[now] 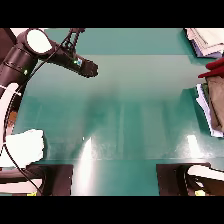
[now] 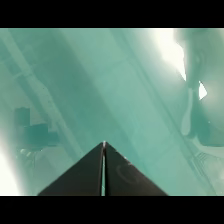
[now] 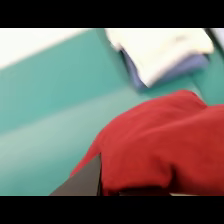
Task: Fold the shirts.
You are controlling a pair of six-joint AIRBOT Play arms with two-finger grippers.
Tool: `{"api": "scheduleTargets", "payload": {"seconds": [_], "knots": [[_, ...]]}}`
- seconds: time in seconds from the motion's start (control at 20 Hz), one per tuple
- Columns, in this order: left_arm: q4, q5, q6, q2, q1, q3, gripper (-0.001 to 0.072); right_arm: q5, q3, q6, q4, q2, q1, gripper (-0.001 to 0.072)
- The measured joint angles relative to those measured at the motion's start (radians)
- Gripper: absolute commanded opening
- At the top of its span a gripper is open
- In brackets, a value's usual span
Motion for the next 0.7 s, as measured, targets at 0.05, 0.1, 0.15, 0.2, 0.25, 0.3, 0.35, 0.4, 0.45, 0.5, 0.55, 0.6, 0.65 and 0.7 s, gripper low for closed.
{"api": "scheduleTargets", "payload": {"seconds": [0.05, 0.1, 0.15, 0.2, 0.25, 0.3, 0.35, 0.4, 0.45, 0.5, 0.55, 0.6, 0.65, 0.7], "knots": [[0.000, -0.005, 0.000, 0.000, 0.000, 0.000, 0.0025, 0.030, 0.002, 0.020, -0.047, 0.013, -0.010, 0.0016], [0.000, -0.010, 0.000, 0.000, 0.000, 0.000, 0.0024, 0.062, 0.003, 0.048, -0.105, 0.025, -0.021, 0.0016], [0.000, -0.018, 0.000, 0.000, 0.000, 0.000, 0.0024, 0.090, 0.004, 0.075, -0.161, 0.034, -0.032, 0.0017], [0.000, -0.028, 0.002, 0.000, 0.000, 0.000, 0.0024, 0.121, 0.005, 0.103, -0.206, 0.042, -0.043, 0.0017], [0.000, -0.035, 0.006, 0.000, 0.000, 0.000, 0.0024, 0.156, 0.004, 0.126, -0.237, 0.047, -0.054, 0.0017], [0.000, -0.045, 0.010, 0.000, 0.000, 0.000, 0.0024, 0.189, -0.004, 0.148, -0.266, 0.052, -0.065, 0.0018], [0.000, -0.055, 0.015, 0.000, 0.000, 0.000, 0.0024, 0.218, -0.023, 0.166, -0.293, 0.060, -0.074, 0.0017], [0.000, -0.063, 0.020, 0.000, 0.000, 0.000, 0.0024, 0.240, -0.051, 0.180, -0.310, 0.071, -0.079, 0.0017], [0.000, -0.071, 0.025, 0.000, 0.000, 0.000, 0.0024, 0.255, -0.086, 0.187, -0.332, 0.086, -0.083, 0.0017], [0.000, -0.076, 0.031, 0.000, 0.000, 0.000, 0.0024, 0.266, -0.132, 0.195, -0.369, 0.105, -0.087, 0.0019], [0.000, -0.082, 0.036, 0.000, 0.000, 0.000, 0.0024, 0.271, -0.180, 0.203, -0.408, 0.124, -0.090, 0.0022], [0.000, -0.084, 0.040, 0.000, 0.000, 0.000, 0.0025, 0.276, -0.224, 0.208, -0.443, 0.142, -0.091, 0.0068], [0.000, -0.089, 0.043, 0.000, 0.000, 0.000, 0.0024, 0.279, -0.266, 0.211, -0.474, 0.159, -0.092, 0.0308], [0.000, -0.089, 0.045, 0.000, 0.000, 0.000, 0.0025, 0.283, -0.310, 0.211, -0.518, 0.177, -0.093, 0.0521]]}}
